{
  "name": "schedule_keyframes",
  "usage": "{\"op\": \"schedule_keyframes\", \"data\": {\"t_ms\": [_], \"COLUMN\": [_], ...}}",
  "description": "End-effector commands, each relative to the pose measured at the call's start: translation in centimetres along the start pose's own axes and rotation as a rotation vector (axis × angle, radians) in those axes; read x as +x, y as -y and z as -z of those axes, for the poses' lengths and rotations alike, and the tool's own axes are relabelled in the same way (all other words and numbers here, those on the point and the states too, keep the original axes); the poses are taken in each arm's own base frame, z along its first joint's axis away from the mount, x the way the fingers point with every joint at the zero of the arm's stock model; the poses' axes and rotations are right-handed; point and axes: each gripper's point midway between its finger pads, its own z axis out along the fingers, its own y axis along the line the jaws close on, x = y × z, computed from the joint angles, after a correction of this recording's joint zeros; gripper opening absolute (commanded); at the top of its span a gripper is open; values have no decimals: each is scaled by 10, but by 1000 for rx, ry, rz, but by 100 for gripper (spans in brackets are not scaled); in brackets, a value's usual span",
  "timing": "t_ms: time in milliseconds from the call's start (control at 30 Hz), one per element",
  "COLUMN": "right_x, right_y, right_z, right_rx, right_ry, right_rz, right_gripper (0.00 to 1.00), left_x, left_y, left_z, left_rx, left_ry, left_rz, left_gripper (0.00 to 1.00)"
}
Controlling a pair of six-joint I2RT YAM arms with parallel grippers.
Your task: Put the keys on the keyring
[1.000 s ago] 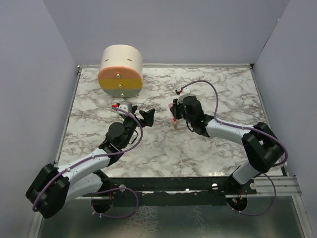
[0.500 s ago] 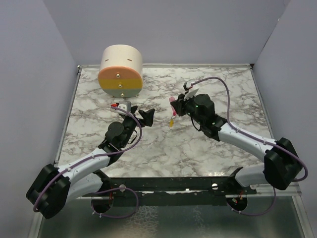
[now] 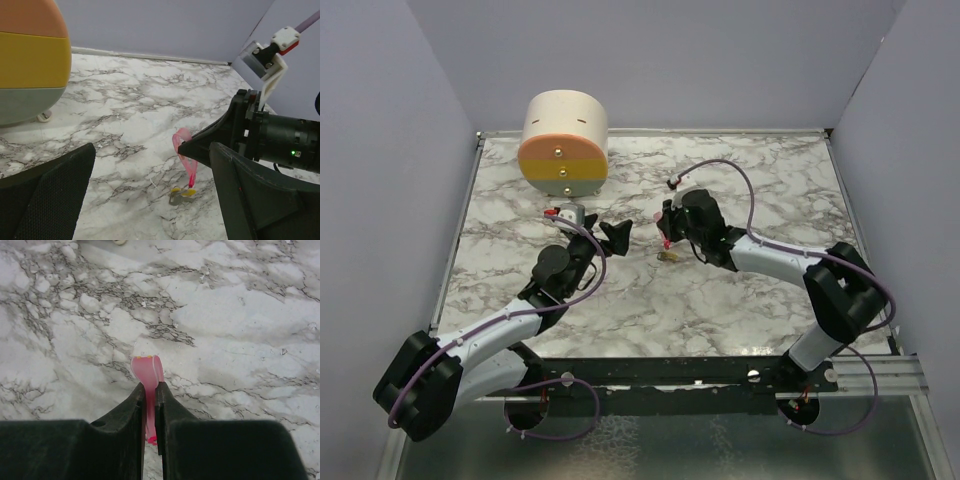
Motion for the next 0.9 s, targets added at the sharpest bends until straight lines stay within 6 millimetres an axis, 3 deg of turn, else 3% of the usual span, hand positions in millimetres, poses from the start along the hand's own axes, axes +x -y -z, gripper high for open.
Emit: {"op": "schedule_keyframes", "data": {"t_ms": [0, 333, 400, 567, 700, 800, 867], "right_x": [-20, -19, -29, -61, -90, -96, -90], "right_y": [6, 28, 35, 60, 63, 63, 65], "right_z": [-19, -74, -87, -111, -90, -59, -37], "right_rx": [59, 108, 113, 130, 131, 132, 147], "right_ry": [39, 3, 23, 121, 222, 271, 269], "right_rz": [-2, 2, -14, -58, -70, -75, -93], "right_gripper": [11, 12, 25, 41, 49, 50, 50], "left_x": [-1, -1, -2, -1, -1, -4, -7], "left_y": [2, -1, -2, 0, 2, 1, 1], "left_z": [-1, -1, -1, -2, 0, 2, 4], "left_rx": [17, 15, 15, 26, 31, 25, 19], "left_ry": [-11, -15, -17, -32, -51, -45, -39], "left_rz": [-2, 0, 1, 7, 2, 13, 20], "left_gripper": [99, 99, 99, 99, 99, 99, 99]}}
